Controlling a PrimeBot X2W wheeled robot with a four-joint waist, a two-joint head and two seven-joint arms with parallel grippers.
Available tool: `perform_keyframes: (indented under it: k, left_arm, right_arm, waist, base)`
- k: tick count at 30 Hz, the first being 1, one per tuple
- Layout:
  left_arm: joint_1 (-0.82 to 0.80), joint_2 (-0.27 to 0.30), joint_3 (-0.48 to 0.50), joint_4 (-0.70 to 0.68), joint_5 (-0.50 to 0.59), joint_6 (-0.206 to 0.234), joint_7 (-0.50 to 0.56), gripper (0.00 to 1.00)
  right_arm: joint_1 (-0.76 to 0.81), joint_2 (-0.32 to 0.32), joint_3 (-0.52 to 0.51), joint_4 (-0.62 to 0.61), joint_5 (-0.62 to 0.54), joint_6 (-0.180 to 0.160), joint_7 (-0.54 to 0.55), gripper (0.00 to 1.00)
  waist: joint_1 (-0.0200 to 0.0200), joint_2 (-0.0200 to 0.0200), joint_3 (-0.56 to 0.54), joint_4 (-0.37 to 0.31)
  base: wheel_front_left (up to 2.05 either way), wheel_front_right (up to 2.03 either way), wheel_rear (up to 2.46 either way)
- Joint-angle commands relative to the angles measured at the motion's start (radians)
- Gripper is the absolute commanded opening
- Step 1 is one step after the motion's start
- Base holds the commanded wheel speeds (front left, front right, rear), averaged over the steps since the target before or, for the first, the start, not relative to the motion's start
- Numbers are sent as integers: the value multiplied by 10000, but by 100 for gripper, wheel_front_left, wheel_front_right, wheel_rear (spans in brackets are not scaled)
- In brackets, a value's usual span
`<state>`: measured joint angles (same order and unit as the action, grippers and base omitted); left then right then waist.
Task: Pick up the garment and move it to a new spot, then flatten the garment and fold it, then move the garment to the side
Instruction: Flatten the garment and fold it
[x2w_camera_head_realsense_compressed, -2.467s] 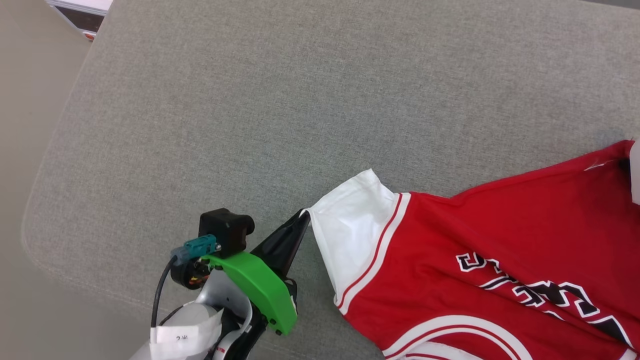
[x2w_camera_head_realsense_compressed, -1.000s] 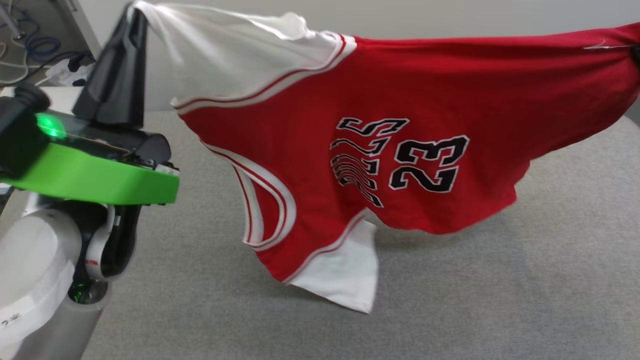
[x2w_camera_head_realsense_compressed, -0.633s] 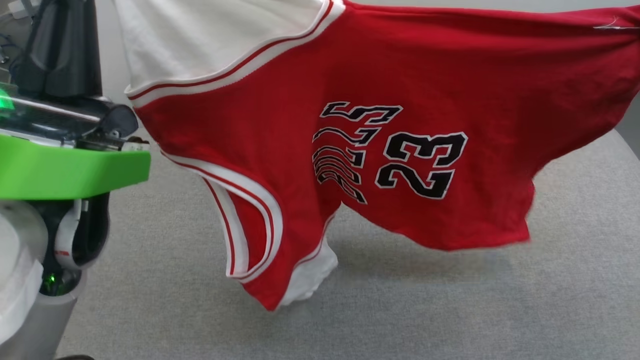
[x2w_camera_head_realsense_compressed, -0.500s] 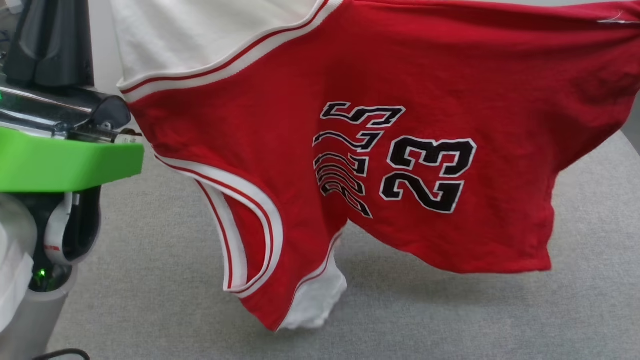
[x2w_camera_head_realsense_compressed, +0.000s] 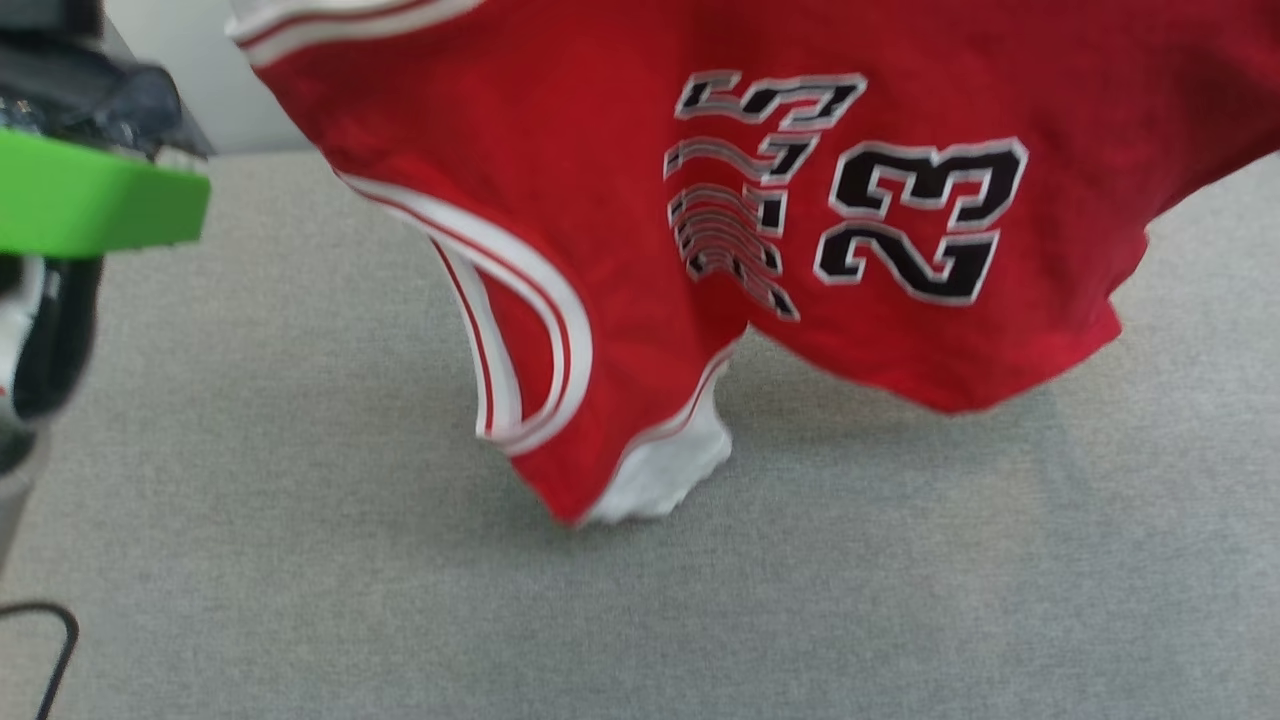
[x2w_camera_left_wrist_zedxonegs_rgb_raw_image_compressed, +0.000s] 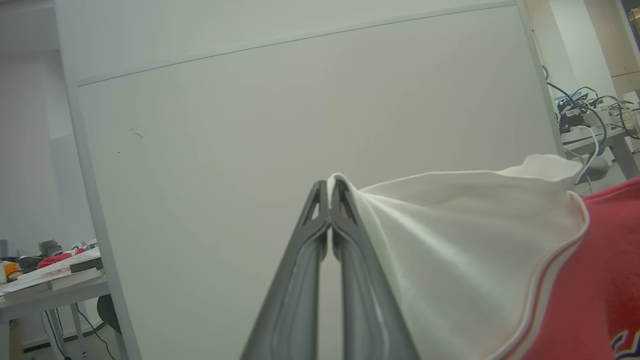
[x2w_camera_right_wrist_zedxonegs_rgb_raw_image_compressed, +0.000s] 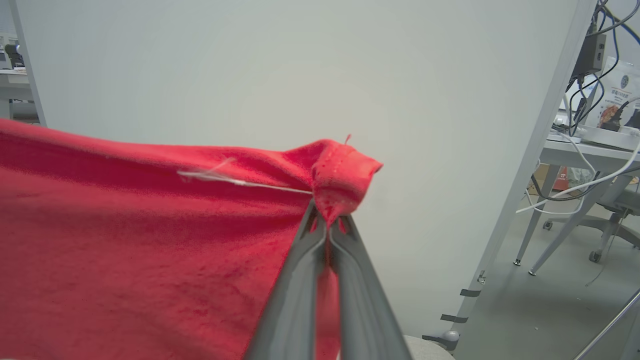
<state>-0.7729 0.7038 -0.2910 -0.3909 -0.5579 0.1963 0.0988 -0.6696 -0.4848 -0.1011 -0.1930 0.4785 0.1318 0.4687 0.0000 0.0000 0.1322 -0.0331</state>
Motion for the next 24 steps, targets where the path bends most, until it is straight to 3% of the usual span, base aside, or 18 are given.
perform_keyframes:
  k: [1, 8, 15, 20, 24]
  left_arm:
    - [-608, 110, 29, 242, 52, -176, 9, 0]
    - [-3403, 105, -165, 2038, 183, -1296, -3, 0]
    - [-6708, -16, -623, 4853, 969, -2408, -284, 0]
    - [-9007, -178, -955, 7059, 1759, -2831, -1143, 0]
    - [-10673, -465, -1184, 8672, 2356, -2914, -2017, 0]
  right_arm:
    - [-426, -63, -33, 213, -120, -11, -157, 0]
    - [-2782, -140, 466, 1617, -583, -11, -797, 0]
    - [-5848, 264, 1267, 4059, -1207, -11, -1827, 0]
    - [-7846, 971, 1549, 6130, -1963, -11, -2979, 0]
    - [-9302, 1763, 1019, 7853, -2437, -11, -3931, 0]
  waist:
    - [0, 0, 1259, 78]
    - [0, 0, 3126, 123]
    - [0, 0, 4771, -22]
    - [0, 0, 5493, -314]
    - [0, 0, 5895, -477]
  base:
    - [0, 0, 0]
    - [0, 0, 0]
    - [0, 0, 0]
    - [0, 0, 0]
    - [0, 0, 0]
